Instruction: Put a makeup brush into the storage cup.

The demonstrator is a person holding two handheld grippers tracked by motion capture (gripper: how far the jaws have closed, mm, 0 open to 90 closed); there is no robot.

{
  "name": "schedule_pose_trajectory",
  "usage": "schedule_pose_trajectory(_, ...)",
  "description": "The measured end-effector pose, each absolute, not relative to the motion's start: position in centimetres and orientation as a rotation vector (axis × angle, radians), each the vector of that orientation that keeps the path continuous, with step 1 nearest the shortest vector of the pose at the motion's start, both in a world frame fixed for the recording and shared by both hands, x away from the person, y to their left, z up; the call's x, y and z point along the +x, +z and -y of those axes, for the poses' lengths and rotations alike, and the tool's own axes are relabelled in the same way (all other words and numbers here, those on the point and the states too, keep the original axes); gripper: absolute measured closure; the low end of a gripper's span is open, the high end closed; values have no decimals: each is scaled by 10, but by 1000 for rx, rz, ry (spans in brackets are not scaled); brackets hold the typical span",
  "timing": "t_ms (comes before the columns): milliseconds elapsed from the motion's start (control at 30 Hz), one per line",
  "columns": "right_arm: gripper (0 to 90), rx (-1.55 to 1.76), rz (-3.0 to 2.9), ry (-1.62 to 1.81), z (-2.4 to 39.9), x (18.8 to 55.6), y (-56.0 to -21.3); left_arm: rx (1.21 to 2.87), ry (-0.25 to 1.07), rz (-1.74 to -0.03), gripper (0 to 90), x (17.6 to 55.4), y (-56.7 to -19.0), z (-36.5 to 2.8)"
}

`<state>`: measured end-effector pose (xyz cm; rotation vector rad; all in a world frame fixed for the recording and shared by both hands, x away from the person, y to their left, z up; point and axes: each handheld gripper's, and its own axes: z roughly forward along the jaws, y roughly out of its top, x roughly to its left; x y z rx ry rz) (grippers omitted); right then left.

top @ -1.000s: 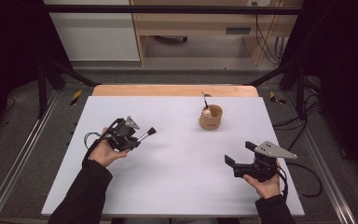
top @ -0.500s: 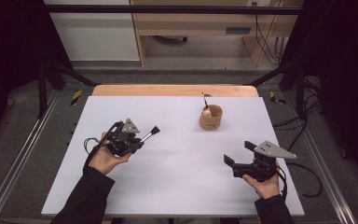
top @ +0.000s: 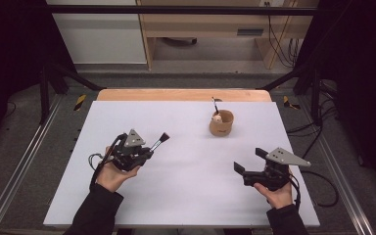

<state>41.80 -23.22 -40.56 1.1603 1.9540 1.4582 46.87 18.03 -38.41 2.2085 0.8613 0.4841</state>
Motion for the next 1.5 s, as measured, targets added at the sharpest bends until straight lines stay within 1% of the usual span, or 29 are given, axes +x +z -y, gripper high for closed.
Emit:
schedule_pose_trajectory(333,47,1160,-1955,1460,231,418,-405,2123,509,-855,782,454,-385,-172)
schedule_pose_trajectory(700,49,1165,-1952,1477,227,418,-402,2071,526,-873,782,446,-388,-164)
schedule_pose_trajectory(1100,58,1148,-1952,1529,211,418,-391,2005,539,-887,782,439,-384,-152)
schedule_pose_trajectory(1300,66,1151,-1943,1566,202,418,-385,1967,557,-852,782,436,-380,-146)
schedule_pose_trajectory(1333,66,1148,-1943,1569,201,418,-384,1969,546,-882,782,433,-380,-144)
schedule_pose_trajectory(1367,68,1150,-1940,1571,199,418,-383,1963,566,-860,782,434,-380,-143)
schedule_pose_trajectory(1500,83,1164,-1936,1598,193,419,-380,1948,566,-888,781,429,-380,-141)
